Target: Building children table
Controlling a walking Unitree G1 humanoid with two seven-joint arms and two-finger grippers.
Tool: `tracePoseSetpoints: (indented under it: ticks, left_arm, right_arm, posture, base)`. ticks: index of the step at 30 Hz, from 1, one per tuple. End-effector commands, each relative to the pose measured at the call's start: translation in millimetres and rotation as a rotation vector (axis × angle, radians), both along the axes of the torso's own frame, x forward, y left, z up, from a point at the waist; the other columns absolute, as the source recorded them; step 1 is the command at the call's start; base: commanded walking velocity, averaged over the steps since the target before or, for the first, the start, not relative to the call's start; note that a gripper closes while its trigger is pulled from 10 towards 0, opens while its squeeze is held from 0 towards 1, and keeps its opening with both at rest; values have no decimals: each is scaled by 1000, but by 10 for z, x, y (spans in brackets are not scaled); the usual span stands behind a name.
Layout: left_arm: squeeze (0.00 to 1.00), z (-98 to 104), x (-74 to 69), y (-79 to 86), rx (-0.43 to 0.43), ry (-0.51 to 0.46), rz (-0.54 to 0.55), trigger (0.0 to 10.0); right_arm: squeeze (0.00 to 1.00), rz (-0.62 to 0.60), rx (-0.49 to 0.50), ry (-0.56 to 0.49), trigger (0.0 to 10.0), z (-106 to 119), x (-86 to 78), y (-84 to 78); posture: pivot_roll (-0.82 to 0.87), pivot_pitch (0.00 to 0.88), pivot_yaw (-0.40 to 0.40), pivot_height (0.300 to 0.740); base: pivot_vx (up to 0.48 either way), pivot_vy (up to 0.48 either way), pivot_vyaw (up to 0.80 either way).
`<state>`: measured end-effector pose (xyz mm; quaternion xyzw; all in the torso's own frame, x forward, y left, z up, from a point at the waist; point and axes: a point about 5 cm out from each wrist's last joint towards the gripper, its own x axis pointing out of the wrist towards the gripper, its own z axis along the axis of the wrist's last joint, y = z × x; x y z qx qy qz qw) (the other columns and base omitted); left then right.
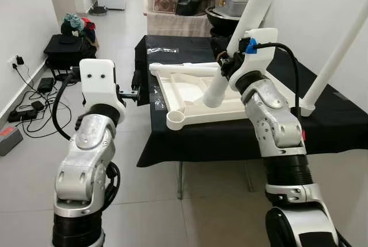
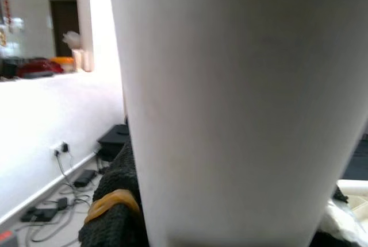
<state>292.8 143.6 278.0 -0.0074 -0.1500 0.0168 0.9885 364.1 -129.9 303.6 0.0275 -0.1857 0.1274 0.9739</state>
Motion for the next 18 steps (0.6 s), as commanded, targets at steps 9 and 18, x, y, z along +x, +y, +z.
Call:
tracePoseSetpoints:
  ticks: [9, 18]
  left_arm:
    - [0, -118, -124, -122, 18, 12, -14, 10000]
    - [0, -54, -146, -142, 18, -12, -25, 10000]
  right_arm:
    - [0, -26, 18, -1, 10000, -214, -188, -37]
    - [0, -40, 17, -10, 10000, -177, -259, -78]
  posture:
    - [-13, 143, -109, 740]
    - [-35, 197, -112, 740]
  base:
    - [0, 0, 0]
    - [0, 0, 0]
